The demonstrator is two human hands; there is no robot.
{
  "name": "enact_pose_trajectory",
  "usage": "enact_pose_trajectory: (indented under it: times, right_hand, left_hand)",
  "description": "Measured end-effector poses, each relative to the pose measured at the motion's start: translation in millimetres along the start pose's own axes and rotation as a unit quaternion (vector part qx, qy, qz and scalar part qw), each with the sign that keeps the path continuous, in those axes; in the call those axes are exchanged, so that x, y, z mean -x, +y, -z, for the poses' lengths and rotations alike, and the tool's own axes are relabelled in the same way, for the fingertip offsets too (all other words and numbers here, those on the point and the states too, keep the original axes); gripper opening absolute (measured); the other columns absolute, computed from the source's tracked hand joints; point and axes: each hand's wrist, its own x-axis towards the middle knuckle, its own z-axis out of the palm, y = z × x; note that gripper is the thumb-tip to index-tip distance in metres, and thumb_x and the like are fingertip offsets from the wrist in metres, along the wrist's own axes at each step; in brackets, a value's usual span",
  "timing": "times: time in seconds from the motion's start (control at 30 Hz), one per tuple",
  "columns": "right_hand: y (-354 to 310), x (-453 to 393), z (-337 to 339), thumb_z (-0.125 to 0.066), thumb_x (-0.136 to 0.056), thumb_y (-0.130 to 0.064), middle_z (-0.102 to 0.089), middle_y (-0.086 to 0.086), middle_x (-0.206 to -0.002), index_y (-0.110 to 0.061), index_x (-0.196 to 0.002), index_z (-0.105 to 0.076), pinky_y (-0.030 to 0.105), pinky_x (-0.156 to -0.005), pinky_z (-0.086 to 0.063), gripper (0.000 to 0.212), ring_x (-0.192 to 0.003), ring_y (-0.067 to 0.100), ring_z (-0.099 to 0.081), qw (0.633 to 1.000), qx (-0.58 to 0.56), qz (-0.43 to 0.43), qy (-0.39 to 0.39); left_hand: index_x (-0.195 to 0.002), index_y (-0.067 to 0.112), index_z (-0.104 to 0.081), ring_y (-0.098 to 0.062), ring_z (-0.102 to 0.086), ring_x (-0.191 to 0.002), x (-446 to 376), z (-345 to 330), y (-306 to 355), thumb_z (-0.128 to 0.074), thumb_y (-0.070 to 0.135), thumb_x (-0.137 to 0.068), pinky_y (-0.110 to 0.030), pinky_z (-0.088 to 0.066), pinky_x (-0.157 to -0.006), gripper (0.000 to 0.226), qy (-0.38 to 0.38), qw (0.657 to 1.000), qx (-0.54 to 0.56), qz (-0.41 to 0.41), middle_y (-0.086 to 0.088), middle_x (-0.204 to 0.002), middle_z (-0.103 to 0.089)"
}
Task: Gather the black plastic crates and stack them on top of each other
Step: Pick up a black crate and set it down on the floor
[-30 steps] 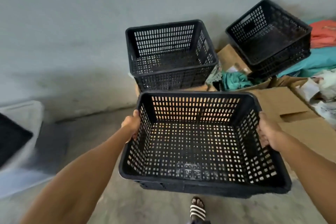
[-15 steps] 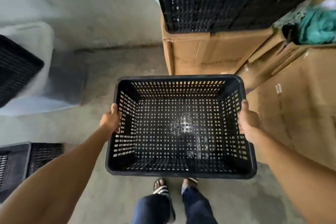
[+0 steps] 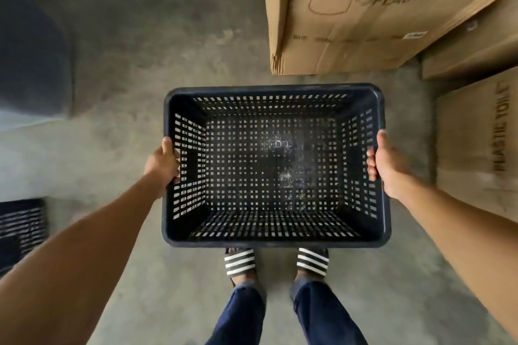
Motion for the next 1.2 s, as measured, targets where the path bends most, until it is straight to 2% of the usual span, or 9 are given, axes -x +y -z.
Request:
enact_pose_trajectory:
  times: [0.23,0.37,0.43,0.53,0.6,0.67,0.73,1.0,1.2]
  right_hand:
    - [15.9,-62.0,-44.7,-0.032,-0.094,-0.069,-0.044,0.0,-0.061,-0.017,-0.07,-0.048,0.027,-0.042,-0.032,0.059,-0.045,0.015,-0.038,1.0,-0.006,-0.01,0.003]
    - [22.6,-83.4,-52.5,-0.033,-0.098,-0.063,-0.052,0.001,-0.065,-0.016,-0.084,-0.057,0.025,-0.048,-0.037,0.055,-0.052,0.014,-0.045,1.0,0.005,0.004,0.007]
    - [23.5,-90.4,-52.5,-0.033,-0.1,-0.059,-0.055,0.002,-0.068,-0.013,-0.096,-0.06,0.026,-0.053,-0.038,0.054,-0.056,0.013,-0.048,1.0,0.014,0.009,0.005]
    - [20.9,-90.6,-50.7,-0.032,-0.1,-0.059,-0.064,0.005,-0.08,-0.01,-0.112,-0.061,0.032,-0.072,-0.046,0.058,-0.067,0.017,-0.055,0.999,0.04,0.009,0.01]
    - [18.1,-82.4,-49.0,-0.033,-0.101,-0.056,-0.066,0.013,-0.114,-0.008,-0.129,-0.054,0.038,-0.093,-0.044,0.06,-0.096,0.026,-0.061,0.996,0.08,0.014,0.027]
    - [12.3,-66.1,-44.2,-0.035,-0.102,-0.051,-0.051,0.013,-0.144,-0.009,-0.144,-0.043,0.041,-0.106,-0.038,0.061,-0.127,0.034,-0.05,0.99,0.123,0.043,0.046]
    - [3.5,-42.3,-34.8,-0.038,-0.101,-0.05,-0.04,0.012,-0.154,-0.014,-0.151,-0.035,0.042,-0.112,-0.033,0.062,-0.138,0.033,-0.04,0.985,0.153,0.071,0.042]
    - [-77.7,113.5,37.8,-0.039,-0.1,-0.052,-0.023,0.008,-0.163,-0.025,-0.157,-0.021,0.051,-0.117,-0.022,0.065,-0.147,0.033,-0.023,0.967,0.206,0.151,0.024]
    - [-148.7,236.7,109.6,-0.037,-0.101,-0.05,-0.024,0.013,-0.162,-0.02,-0.157,-0.02,0.043,-0.118,-0.02,0.066,-0.147,0.035,-0.024,0.958,0.198,0.202,0.051]
  left_hand:
    - [-0.094,0.015,-0.052,-0.019,-0.047,-0.057,-67.3,-32.3,-23.0,-0.023,0.066,-0.095,-0.034,-0.047,-0.057,0.058,0.002,1.0,-0.01,0.013,-0.002,-0.068,-0.048]
    - [-0.102,0.015,-0.062,-0.022,-0.052,-0.055,-87.5,-41.2,-39.1,-0.021,0.077,-0.084,-0.046,-0.054,-0.079,0.076,0.025,1.0,-0.014,0.011,-0.004,-0.07,-0.055]
    - [-0.113,0.011,-0.062,-0.022,-0.054,-0.057,-92.5,-44.7,-41.8,-0.019,0.075,-0.087,-0.043,-0.051,-0.078,0.081,0.038,0.999,-0.027,0.003,-0.005,-0.074,-0.059]
    - [-0.115,0.013,-0.06,-0.027,-0.064,-0.081,-91.5,-41.7,-37.3,-0.015,0.075,-0.088,-0.041,-0.046,-0.092,0.081,0.039,0.997,-0.065,-0.007,-0.009,-0.092,-0.07]
    - [-0.128,0.018,-0.053,-0.038,-0.061,-0.107,-85.1,-36.7,-32.1,-0.017,0.078,-0.083,-0.05,-0.043,-0.102,0.082,0.058,0.992,-0.111,0.007,-0.011,-0.115,-0.067]
    - [-0.14,0.018,-0.043,-0.042,-0.053,-0.118,-64.3,-31.6,-21.4,-0.029,0.061,-0.093,-0.053,-0.043,-0.102,0.064,0.091,0.981,-0.172,-0.023,-0.014,-0.134,-0.056]
    - [-0.147,0.017,-0.036,-0.041,-0.049,-0.127,-34.4,-25.2,-5.8,-0.037,0.047,-0.097,-0.055,-0.041,-0.105,0.058,0.095,0.968,-0.217,-0.079,-0.016,-0.148,-0.044]
    - [-0.153,0.017,-0.029,-0.036,-0.041,-0.137,111.4,19.6,88.7,-0.034,0.047,-0.101,-0.052,-0.034,-0.112,0.06,0.038,0.955,-0.206,-0.211,-0.014,-0.155,-0.039]
    - [-0.155,0.016,-0.025,-0.036,-0.038,-0.141,227.6,70.4,171.4,-0.032,0.048,-0.101,-0.054,-0.031,-0.114,0.063,0.026,0.941,-0.194,-0.274,-0.014,-0.158,-0.034]
